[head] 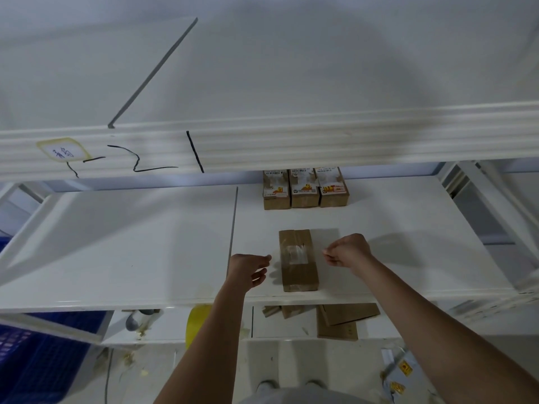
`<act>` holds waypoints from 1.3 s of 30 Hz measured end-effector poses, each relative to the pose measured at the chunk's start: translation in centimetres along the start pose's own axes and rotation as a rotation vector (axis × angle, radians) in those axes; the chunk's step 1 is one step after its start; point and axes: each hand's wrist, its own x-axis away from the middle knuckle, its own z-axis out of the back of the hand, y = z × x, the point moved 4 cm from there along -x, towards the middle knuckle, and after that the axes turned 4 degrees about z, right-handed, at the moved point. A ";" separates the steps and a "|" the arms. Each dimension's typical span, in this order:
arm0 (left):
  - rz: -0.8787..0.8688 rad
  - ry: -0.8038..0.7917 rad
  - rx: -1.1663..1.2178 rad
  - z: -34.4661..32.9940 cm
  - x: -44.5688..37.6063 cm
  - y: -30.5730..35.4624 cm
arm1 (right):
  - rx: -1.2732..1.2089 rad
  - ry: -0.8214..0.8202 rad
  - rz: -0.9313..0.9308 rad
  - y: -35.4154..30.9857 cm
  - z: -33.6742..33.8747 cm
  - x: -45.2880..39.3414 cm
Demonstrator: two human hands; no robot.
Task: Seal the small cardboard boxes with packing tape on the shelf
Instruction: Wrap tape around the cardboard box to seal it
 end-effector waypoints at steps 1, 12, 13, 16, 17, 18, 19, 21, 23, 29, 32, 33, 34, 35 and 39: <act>0.001 0.000 -0.006 0.0 0.0 0.0 | 0.002 0.001 0.000 0.0 0.1 0.0; 0.026 0.009 -0.021 0.0 -0.6 -0.5 | -0.015 -0.019 -0.030 0.4 -0.3 -0.2; 0.034 0.005 -0.020 0.0 -0.7 -0.6 | -0.016 -0.018 -0.037 0.5 -0.3 -0.2; 0.040 -0.001 -0.017 -0.1 -1.1 -0.9 | -0.025 -0.014 -0.052 0.8 -0.5 -0.3; 0.042 -0.004 -0.016 -0.2 -1.1 -1.0 | -0.027 -0.011 -0.057 0.9 -0.5 -0.3; 0.047 -0.006 -0.016 -0.2 -1.2 -1.0 | -0.028 -0.007 -0.061 1.0 -0.6 -0.3; 0.056 -0.010 -0.014 -0.3 -1.3 -1.1 | -0.028 -0.006 -0.063 1.1 -0.6 -0.4; 0.071 -0.010 -0.015 -0.5 -1.4 -1.2 | -0.026 -0.003 -0.068 1.2 -0.8 -0.5; 0.080 0.004 -0.022 -0.6 -1.5 -1.3 | -0.031 0.007 -0.089 1.4 -1.1 -0.6; 0.092 0.021 -0.030 -1.2 -1.8 -1.5 | -0.007 0.043 -0.150 1.6 -1.9 -0.9; 0.090 0.045 -0.051 -1.6 -2.1 -1.7 | 0.033 0.052 -0.148 1.4 -2.2 -0.7; 0.089 0.052 -0.059 -1.7 -2.2 -1.8 | 0.050 0.047 -0.135 1.4 -2.3 -0.6; 0.090 0.058 -0.067 -1.9 -2.3 -1.8 | 0.068 0.042 -0.120 1.3 -2.4 -0.4; 0.090 0.061 -0.073 -2.1 -2.3 -1.8 | 0.088 0.041 -0.102 1.3 -2.4 -0.3; 0.092 0.062 -0.113 -2.7 -2.3 -1.7 | 0.139 0.072 -0.036 0.9 -2.5 -0.1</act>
